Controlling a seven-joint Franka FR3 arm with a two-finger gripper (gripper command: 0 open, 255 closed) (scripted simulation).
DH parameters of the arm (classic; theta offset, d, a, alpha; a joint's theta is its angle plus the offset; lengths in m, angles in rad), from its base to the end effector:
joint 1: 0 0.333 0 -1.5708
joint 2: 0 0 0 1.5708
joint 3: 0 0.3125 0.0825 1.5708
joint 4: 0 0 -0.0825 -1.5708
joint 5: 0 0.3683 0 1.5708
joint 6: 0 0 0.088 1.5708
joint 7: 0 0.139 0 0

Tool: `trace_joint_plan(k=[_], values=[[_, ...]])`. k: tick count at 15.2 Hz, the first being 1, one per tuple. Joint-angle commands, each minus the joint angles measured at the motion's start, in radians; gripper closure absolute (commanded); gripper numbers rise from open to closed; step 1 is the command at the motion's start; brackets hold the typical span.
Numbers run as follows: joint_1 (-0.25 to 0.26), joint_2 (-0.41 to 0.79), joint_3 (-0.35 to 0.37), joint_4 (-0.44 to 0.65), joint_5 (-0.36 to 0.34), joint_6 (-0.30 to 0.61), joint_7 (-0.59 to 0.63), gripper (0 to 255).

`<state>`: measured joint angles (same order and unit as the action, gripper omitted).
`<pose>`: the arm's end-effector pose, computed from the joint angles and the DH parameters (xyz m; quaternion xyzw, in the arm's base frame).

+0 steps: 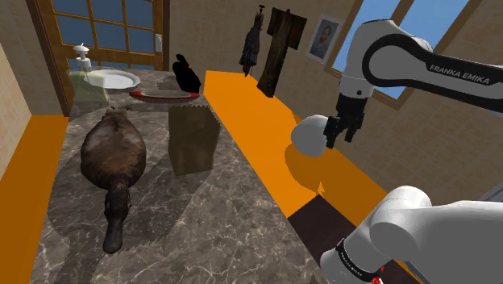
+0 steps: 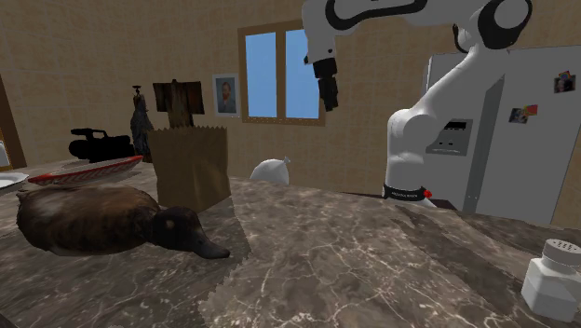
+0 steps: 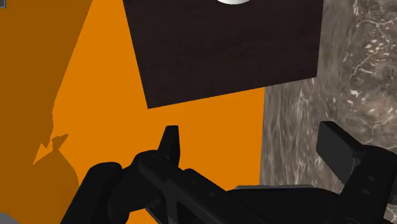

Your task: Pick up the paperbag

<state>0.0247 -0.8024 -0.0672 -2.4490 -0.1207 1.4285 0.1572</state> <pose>0.2616 -0.0324 0.5088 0.9894 -0.0882 -0.1065 0.0436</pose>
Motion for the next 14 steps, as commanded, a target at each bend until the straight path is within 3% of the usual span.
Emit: trace_joint_plan(k=[1, 14], values=[[0.000, 0.000, 0.000, 0.000, 0.000, 0.000, 0.000, 0], [0.075, 0.319, 0.156, 0.150, 0.172, 0.267, 0.230, 0]])
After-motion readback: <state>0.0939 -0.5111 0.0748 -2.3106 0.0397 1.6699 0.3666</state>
